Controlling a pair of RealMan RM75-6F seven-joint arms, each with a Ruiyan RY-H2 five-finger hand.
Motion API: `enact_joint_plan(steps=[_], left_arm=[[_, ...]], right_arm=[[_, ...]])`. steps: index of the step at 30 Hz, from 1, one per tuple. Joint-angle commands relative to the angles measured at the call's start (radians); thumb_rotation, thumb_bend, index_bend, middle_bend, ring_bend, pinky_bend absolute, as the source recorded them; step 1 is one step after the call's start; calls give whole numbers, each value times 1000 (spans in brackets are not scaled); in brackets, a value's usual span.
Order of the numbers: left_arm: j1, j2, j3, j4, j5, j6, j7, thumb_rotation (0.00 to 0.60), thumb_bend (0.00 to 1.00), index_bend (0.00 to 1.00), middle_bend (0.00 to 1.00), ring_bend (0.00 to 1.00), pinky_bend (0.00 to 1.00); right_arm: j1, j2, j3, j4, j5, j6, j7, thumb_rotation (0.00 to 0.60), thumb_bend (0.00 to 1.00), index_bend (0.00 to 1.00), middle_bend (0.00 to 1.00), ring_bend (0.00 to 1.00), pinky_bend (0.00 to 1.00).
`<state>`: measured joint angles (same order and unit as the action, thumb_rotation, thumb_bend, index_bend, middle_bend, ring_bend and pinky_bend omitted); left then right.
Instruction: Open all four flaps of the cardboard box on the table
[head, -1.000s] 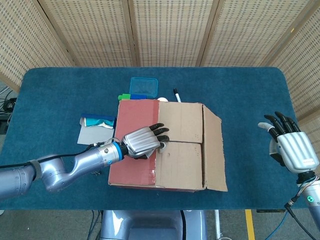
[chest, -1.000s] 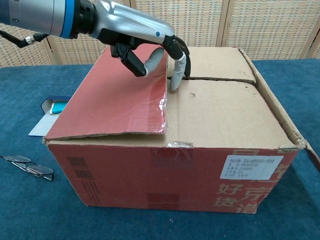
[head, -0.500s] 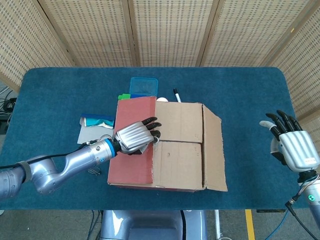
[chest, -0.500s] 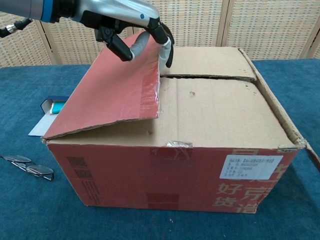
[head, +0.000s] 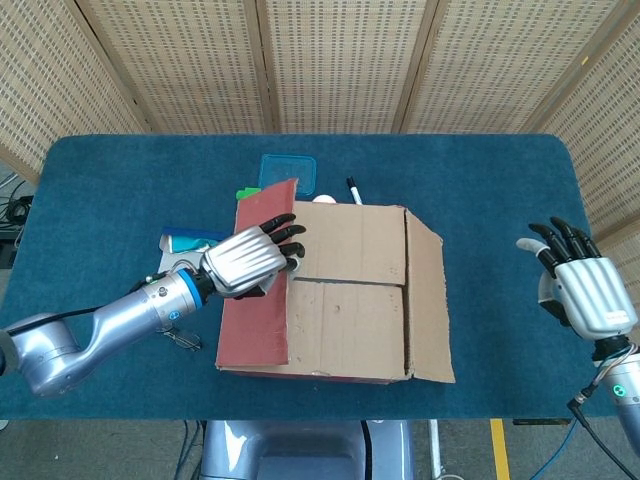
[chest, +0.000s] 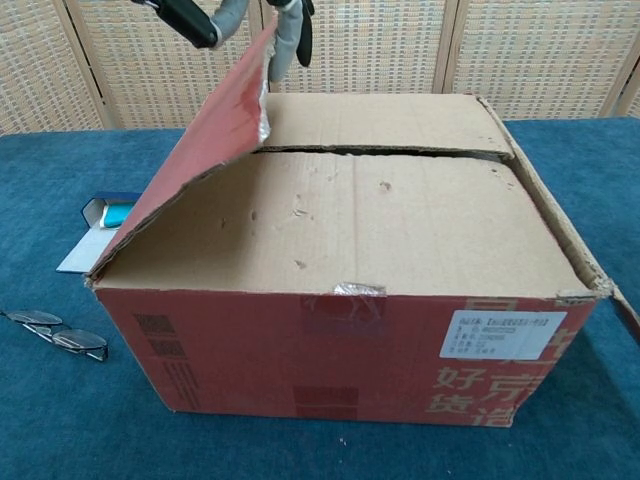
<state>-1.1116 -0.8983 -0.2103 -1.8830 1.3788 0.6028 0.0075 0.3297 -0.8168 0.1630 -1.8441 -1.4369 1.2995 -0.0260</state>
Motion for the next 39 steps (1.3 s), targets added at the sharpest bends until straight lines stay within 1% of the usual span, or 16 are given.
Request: enact_joint_plan(steps=[1, 18, 24, 34, 39], left_arm=[[23, 35, -6, -15, 30, 26, -31, 517, 1000, 470, 277, 80, 0], [135, 187, 10, -35, 168, 141, -167, 518, 1000, 470, 277, 80, 0], [197, 272, 30, -36, 227, 199, -226, 518, 1000, 470, 277, 80, 0], [255, 322, 51, -12, 268, 243, -279, 519, 1000, 470, 277, 80, 0], [280, 341, 67, 9, 279, 239, -291, 519, 1000, 470, 277, 81, 0]], right_arm=[[2, 0, 2, -3, 1, -3, -3, 600, 878, 229, 142, 0, 117], [9, 11, 10, -35, 8, -14, -32, 600, 878, 230, 142, 0, 117], [16, 7, 12, -49, 15, -25, -52, 600, 878, 230, 142, 0, 117], [21, 4, 14, -61, 18, -31, -67, 600, 878, 230, 142, 0, 117], [23, 2, 15, -64, 21, -32, -72, 600, 878, 230, 142, 0, 117]])
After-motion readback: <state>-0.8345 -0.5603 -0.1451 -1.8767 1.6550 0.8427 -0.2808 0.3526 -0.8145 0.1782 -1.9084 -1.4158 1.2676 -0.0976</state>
